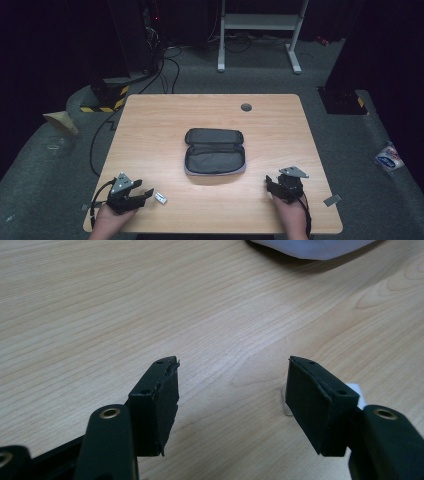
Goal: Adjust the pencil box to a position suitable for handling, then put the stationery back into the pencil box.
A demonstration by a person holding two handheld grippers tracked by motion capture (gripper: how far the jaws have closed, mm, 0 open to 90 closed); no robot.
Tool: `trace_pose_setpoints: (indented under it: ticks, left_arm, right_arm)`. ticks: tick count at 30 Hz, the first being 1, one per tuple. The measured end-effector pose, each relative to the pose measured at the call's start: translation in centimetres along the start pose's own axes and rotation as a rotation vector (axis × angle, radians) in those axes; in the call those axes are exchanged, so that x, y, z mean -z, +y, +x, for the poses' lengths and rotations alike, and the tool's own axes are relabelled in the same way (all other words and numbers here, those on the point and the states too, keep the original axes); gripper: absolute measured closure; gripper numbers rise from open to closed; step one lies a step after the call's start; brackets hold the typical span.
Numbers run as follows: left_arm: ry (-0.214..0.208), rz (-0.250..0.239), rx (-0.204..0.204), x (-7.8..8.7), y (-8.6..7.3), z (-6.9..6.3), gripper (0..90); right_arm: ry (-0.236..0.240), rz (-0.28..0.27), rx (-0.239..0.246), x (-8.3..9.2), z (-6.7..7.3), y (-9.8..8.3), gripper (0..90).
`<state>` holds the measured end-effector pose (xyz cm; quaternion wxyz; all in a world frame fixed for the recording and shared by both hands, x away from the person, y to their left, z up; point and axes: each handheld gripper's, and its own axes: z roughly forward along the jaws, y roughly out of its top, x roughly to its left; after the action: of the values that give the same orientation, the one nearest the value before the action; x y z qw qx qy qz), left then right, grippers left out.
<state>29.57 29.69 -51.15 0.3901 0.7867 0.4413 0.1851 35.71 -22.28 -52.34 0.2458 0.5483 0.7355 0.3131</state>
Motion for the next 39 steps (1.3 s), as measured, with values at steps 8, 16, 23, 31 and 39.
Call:
trace_pose_setpoints:
  ticks: [8,16,23,31,39]
  left_arm:
    - [-0.038,-0.008,-0.037,0.0,0.0,-0.7,37.4]
    - [-0.081,-0.004,-0.049,-0.3,-0.3,-1.3,37.1]
    - [-0.087,0.031,-0.091,-1.2,-0.4,-2.0,37.6]
    - [-0.065,0.023,-0.149,-2.0,0.0,-2.8,45.0]
    - [-0.031,0.024,-0.129,-2.2,0.0,-2.3,52.5]
  right_arm:
    - [0.004,0.002,-0.001,0.0,0.0,0.1,33.5]
    - [0.004,0.001,0.000,-0.1,0.1,0.1,33.9]
    - [-0.004,0.000,-0.001,-0.1,0.1,0.1,34.1]
    - [-0.006,-0.002,-0.001,-0.1,0.2,0.1,34.4]
    - [0.000,-0.003,0.002,-0.2,0.2,0.2,34.6]
